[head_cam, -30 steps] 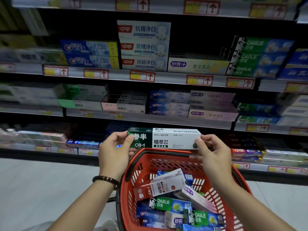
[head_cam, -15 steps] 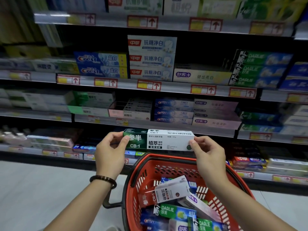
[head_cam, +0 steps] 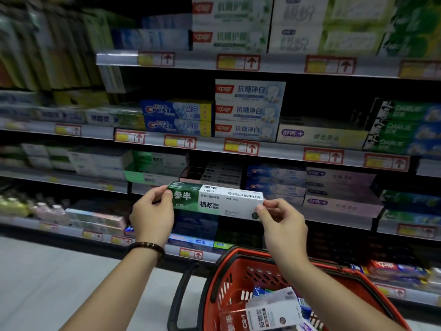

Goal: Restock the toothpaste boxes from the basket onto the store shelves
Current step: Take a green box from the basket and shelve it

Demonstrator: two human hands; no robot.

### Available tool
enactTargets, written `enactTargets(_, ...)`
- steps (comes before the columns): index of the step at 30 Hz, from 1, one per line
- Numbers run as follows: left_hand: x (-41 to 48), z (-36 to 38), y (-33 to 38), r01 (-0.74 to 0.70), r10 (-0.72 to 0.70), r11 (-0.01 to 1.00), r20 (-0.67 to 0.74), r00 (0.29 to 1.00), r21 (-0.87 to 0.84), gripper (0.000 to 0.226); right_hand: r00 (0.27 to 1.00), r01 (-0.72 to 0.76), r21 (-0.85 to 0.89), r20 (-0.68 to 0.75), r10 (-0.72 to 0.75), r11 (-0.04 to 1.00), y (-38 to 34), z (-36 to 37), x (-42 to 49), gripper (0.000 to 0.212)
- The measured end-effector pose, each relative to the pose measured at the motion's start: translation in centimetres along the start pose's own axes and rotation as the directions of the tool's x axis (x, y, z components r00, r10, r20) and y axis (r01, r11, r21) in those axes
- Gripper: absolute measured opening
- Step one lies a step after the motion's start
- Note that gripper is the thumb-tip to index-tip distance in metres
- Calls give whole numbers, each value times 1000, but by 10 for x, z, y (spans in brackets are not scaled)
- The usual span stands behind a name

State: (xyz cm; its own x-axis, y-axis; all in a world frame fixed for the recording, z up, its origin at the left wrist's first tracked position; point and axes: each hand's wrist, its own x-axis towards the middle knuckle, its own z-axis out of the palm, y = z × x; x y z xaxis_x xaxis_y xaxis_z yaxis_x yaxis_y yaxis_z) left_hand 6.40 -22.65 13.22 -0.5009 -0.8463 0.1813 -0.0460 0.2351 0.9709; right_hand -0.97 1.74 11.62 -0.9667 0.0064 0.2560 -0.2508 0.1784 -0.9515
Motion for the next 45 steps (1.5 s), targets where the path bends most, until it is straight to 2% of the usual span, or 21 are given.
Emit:
enactTargets(6,55,0,-9,55,-51,998,-88,995,40,17,998,56,-10,4,-56,998,-14,61,23,12)
enactTargets(16,151,8,-32,119,-113,993,-202,973,17,27,996,63,-19,65,-62,998,-17,160,67,17)
enactTargets(27,224,22,-71,142,-151,988,-196,969,-61,43,985,40,-84,172,-25,996,-3,241,110,6)
enactTargets(31,240,30,-86,153,-163,985,-150,975,-78,53,974,8,-165,224,29,986,6,259,123,26)
enactTargets(39,261,40,-104,139,-145,989,-100,984,-56,75,962,25,-244,271,43,970,17,272,134,38)
enactTargets(45,267,45,-113,107,-109,994,-80,991,-29,65,946,40,-288,318,56,957,13,281,140,47)
